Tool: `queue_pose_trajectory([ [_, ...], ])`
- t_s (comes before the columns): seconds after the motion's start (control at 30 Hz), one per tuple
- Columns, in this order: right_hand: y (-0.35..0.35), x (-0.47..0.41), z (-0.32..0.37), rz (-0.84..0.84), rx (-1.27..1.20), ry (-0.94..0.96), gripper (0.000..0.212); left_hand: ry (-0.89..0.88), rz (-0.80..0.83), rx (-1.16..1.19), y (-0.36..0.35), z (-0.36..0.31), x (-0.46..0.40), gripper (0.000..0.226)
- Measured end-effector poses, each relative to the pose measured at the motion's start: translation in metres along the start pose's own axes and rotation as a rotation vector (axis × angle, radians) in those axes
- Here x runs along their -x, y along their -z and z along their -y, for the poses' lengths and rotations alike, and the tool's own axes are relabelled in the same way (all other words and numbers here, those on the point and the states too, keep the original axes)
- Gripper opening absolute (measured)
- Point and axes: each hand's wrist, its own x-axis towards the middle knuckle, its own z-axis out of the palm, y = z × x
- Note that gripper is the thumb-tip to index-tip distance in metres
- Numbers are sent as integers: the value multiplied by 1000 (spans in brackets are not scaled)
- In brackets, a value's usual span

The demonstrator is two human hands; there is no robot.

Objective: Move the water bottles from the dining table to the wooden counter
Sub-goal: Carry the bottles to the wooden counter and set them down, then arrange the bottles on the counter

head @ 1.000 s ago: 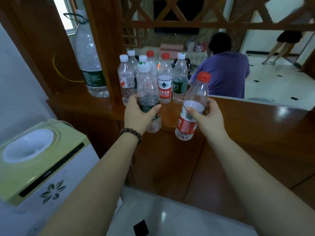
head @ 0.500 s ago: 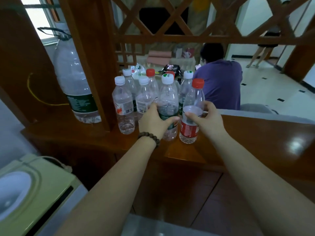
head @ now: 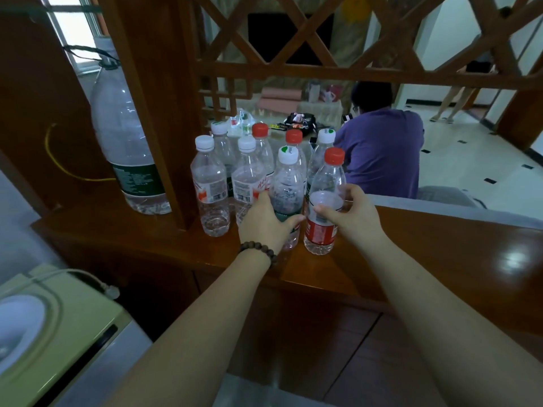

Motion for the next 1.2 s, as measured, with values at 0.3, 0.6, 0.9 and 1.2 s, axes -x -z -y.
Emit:
queue_pose_trajectory([
  [0.3,11,1,-1,56,10,-3,73,10,-11,-49,9,1,5,80],
  [0.6,46,-21,43,26,135,283,69,-212,-102,-68,83,-7,-6,41],
  [0.9,42,-67,122,248,339,519,44,-314,-123,-152,179,-22,-69,25],
  [1.2,-11,-121,161,423,580,552,48,-274,223,-323,187,-15,-150,49],
])
